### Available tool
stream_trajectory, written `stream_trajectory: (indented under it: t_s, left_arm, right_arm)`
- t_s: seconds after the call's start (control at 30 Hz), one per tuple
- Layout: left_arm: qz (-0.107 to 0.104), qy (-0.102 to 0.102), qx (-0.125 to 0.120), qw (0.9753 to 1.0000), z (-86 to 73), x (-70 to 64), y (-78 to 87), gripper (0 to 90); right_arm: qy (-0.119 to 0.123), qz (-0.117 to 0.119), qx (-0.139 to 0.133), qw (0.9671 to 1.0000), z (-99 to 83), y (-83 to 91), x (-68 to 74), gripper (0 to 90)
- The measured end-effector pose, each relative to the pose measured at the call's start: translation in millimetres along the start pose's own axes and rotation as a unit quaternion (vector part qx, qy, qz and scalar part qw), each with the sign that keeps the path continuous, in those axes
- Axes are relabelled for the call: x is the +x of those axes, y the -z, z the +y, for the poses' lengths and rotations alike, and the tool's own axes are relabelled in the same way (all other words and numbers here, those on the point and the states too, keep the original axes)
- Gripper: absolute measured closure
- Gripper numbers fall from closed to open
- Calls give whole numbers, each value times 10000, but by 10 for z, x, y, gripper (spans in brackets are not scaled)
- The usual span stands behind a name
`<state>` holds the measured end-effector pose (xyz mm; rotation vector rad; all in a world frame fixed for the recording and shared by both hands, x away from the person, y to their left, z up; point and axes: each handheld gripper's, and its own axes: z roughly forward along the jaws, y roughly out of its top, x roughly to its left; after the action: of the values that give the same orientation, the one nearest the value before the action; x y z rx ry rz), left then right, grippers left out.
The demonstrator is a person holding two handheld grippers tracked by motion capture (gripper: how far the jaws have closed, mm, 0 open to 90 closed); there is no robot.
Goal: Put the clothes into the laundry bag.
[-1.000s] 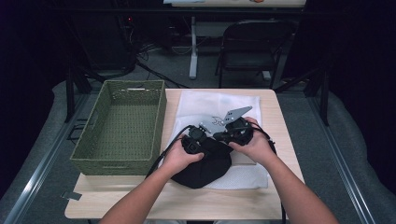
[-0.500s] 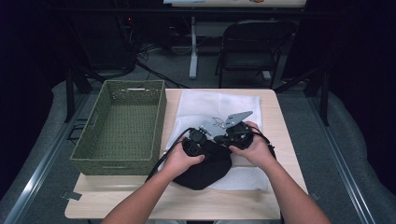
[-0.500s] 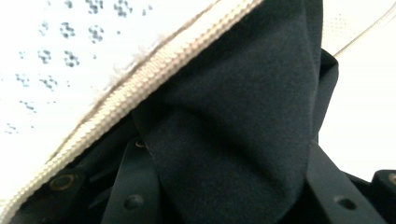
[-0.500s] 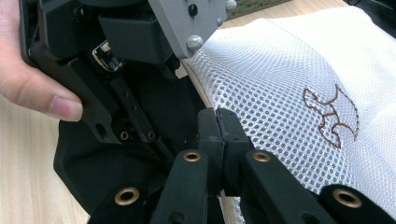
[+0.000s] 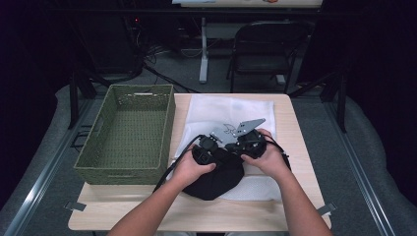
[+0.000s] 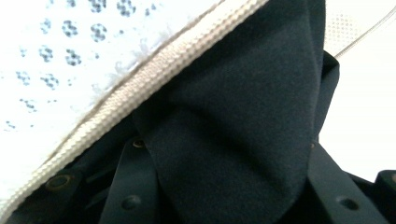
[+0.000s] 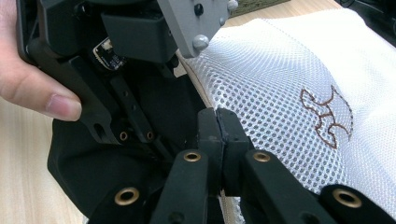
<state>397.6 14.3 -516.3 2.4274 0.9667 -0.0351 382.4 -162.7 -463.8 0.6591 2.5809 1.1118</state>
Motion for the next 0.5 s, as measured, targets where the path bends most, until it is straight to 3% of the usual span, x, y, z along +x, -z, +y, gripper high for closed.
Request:
stream_trajectory:
  t_s: [0.2,0.5]
  left_arm:
    - [-14,-53,33,10000,2,-7,5,582]
    - [40,-220,85,9997,-14,-50,26,455]
  right_arm:
    - [75,-120,-43,9999,-2,2,33,897]
    - [-81,-58,-126,9999,-75,-38,-6,897]
